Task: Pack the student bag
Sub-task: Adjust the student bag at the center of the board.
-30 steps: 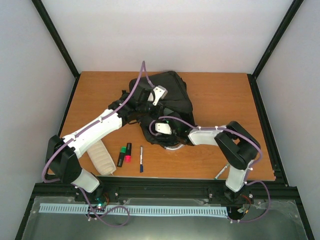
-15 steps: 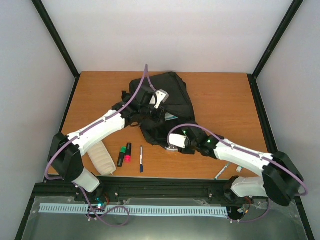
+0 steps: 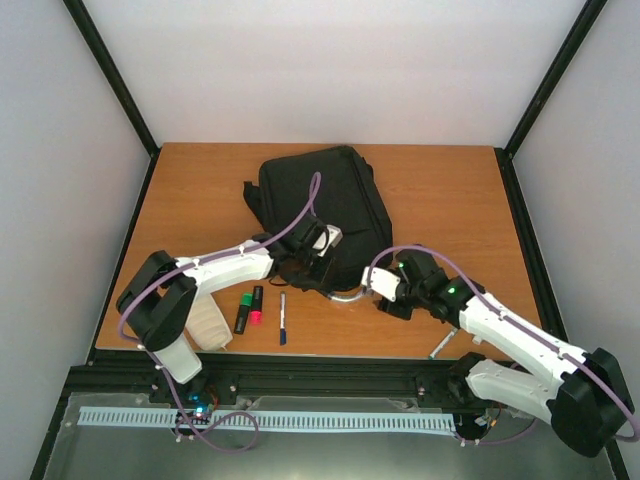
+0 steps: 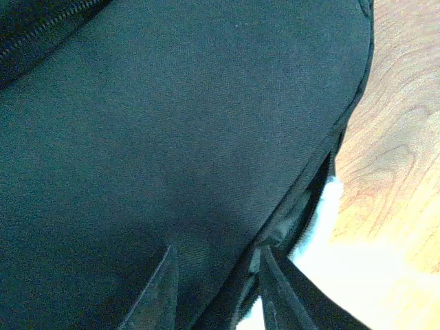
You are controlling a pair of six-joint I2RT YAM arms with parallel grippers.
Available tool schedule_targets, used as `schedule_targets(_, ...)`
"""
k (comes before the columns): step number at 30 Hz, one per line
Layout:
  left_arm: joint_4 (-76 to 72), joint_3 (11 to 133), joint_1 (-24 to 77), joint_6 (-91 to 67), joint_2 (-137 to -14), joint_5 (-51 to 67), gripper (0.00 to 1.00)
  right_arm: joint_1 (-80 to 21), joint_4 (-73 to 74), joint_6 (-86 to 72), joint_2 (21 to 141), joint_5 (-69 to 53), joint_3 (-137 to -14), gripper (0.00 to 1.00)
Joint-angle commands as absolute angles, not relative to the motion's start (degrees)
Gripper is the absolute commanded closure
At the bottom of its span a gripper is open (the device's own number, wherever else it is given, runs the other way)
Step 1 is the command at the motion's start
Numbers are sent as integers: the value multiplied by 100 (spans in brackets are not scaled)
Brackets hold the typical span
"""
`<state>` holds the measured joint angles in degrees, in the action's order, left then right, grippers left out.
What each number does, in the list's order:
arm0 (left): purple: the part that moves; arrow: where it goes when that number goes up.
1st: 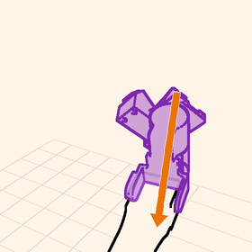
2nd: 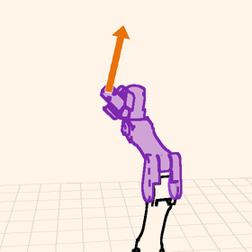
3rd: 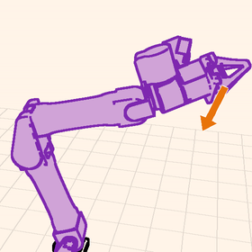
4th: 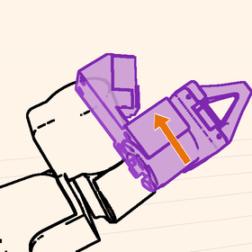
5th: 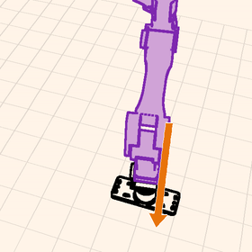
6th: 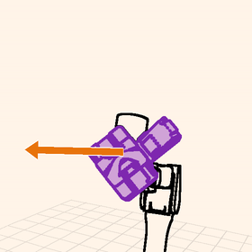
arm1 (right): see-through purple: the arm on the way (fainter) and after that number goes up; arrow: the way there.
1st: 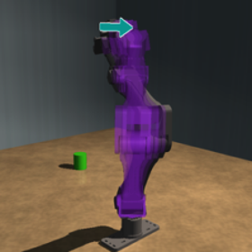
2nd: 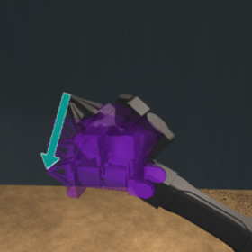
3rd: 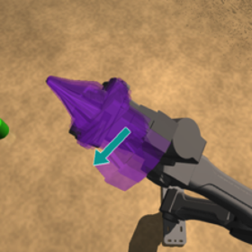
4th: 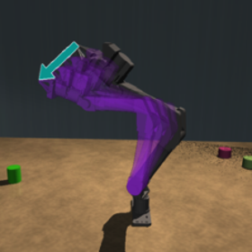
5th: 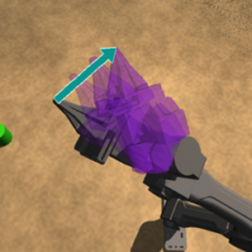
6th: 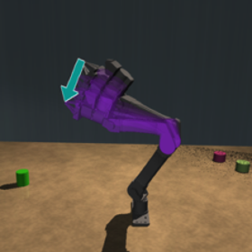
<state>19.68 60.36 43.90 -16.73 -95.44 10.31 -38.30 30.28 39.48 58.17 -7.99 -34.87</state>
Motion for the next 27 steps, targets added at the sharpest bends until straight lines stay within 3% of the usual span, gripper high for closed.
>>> schedule_targets(1,2169,6218,4386,-1845,-9173,713,59,-3078,3172,3652,5721,-1561,-3771,49)
schedule_targets(6,2367,6332,4060,-2045,-8404,317,37,-2087,3184,3276,6134,-2301,-4399,46)
schedule_targets(10,2416,6397,3360,-2713,-8255,-85,22,-1492,2933,2635,6902,-2337,-5060,32)
schedule_targets(14,2498,6366,2570,-3776,-8396,-520,17,-965,3021,1943,8103,-2706,-5992,27)
schedule_targets(20,2035,6223,1728,-4685,-9032,135,13,-561,3303,1235,10001,-3221,-7147,25)
schedule_targets(27,1728,6686,1617,-4463,-10183,942,14,-554,3311,1048,10591,-3572,-7158,26)
